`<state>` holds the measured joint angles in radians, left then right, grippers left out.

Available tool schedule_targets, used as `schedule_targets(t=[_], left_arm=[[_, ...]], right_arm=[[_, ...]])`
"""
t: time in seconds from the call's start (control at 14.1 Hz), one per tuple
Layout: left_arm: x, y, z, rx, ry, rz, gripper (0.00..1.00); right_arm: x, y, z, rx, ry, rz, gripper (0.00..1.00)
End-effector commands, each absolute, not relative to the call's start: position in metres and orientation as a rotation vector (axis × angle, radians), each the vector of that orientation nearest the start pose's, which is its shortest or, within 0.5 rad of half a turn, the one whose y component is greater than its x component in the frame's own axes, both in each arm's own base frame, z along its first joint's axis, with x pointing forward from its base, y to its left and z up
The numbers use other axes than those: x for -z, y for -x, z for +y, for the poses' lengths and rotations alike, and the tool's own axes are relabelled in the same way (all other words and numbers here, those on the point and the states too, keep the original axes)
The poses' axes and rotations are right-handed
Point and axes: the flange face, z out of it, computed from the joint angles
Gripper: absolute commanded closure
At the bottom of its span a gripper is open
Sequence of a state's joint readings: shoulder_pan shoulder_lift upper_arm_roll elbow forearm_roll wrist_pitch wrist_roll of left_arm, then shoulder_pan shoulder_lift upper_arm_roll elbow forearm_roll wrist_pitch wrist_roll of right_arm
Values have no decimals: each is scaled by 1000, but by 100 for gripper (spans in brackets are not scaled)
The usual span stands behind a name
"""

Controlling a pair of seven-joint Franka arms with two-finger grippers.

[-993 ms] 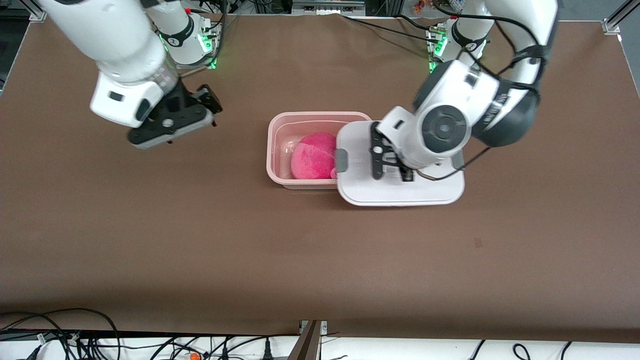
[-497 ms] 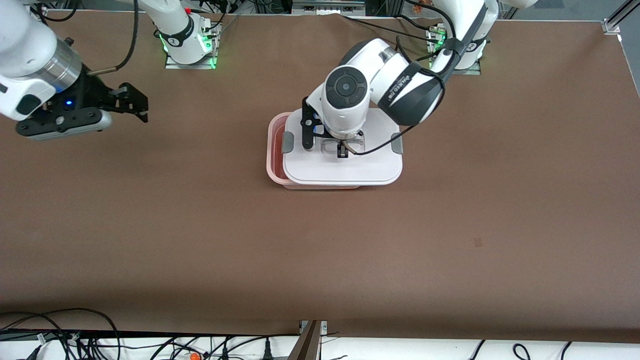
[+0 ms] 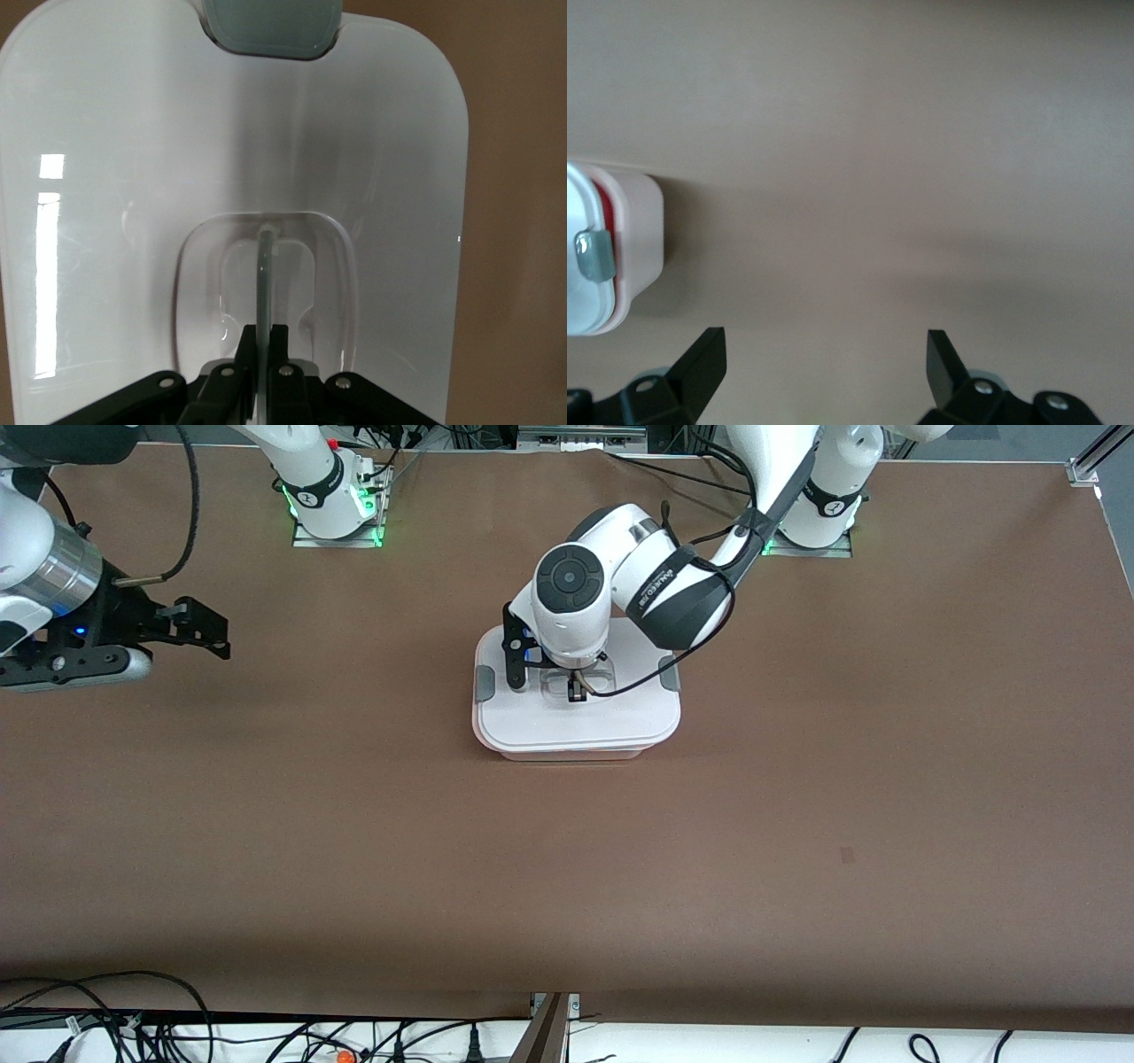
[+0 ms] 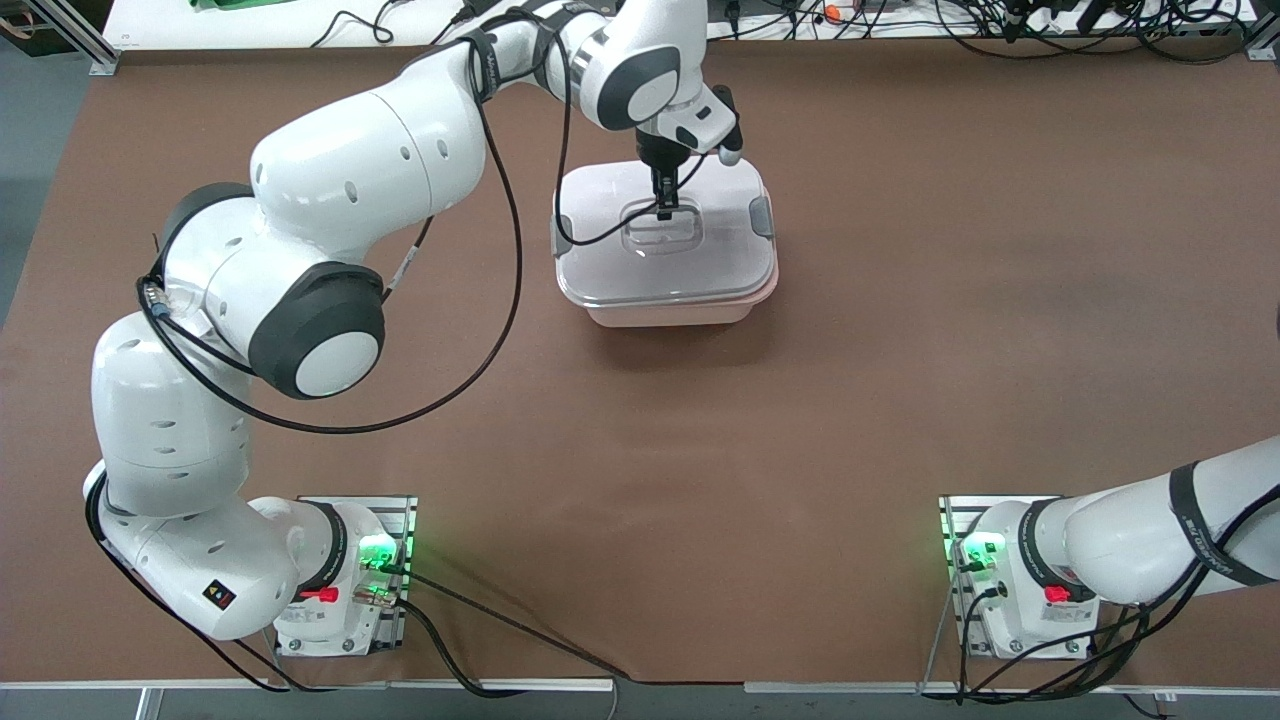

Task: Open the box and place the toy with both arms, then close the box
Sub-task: 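Press the lid down onto the box with the left gripper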

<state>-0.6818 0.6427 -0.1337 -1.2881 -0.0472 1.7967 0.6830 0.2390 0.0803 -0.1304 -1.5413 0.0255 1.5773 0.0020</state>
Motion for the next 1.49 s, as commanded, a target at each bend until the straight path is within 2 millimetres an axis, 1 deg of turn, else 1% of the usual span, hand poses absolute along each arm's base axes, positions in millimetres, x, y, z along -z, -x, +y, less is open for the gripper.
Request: schedule_targets(t=[0.0,0.07,0.14,0.28,0.35,0.43,0.57,0.78,1.06,1.21,1.35,1.42], left_arm=[[-367,-500,-515,-212,2450,2134,100],[-360,-496,-519,-228,2448,2132,100],[-359,-496,-519,-231,2449,2132,100],[-360,-502,-515,-215,2460,2119,100],[-360,-505,-514,-200,2467,2113,100],[-355,-507,-514,-190,2472,2111,100],[-349,-509,-514,-198,2481,2105,100],[-349,-512,-512,-196,2486,2099,100],[-341,-513,-512,-210,2485,2098,100],[-338,-514,-515,-191,2485,2101,100],[-330,-514,-518,-176,2484,2103,100],[-327,-515,-520,-161,2482,2106,100]], right_arm=[[-593,-550,56,-50,3126,-92,0],[-594,-549,54,-49,3126,-92,0],[-594,-549,53,-49,3126,-97,0],[-595,-555,53,-42,3128,-126,0],[-592,-561,54,-49,3124,-154,0],[-593,-562,55,-42,3114,-156,0],[-595,-561,57,-40,3114,-137,0],[-595,-561,58,-43,3117,-132,0],[-593,-562,56,-45,3145,-150,0],[-592,-563,55,-45,3156,-152,0],[-587,-564,59,-59,3159,-184,0],[-585,-565,58,-66,3157,-184,0]])
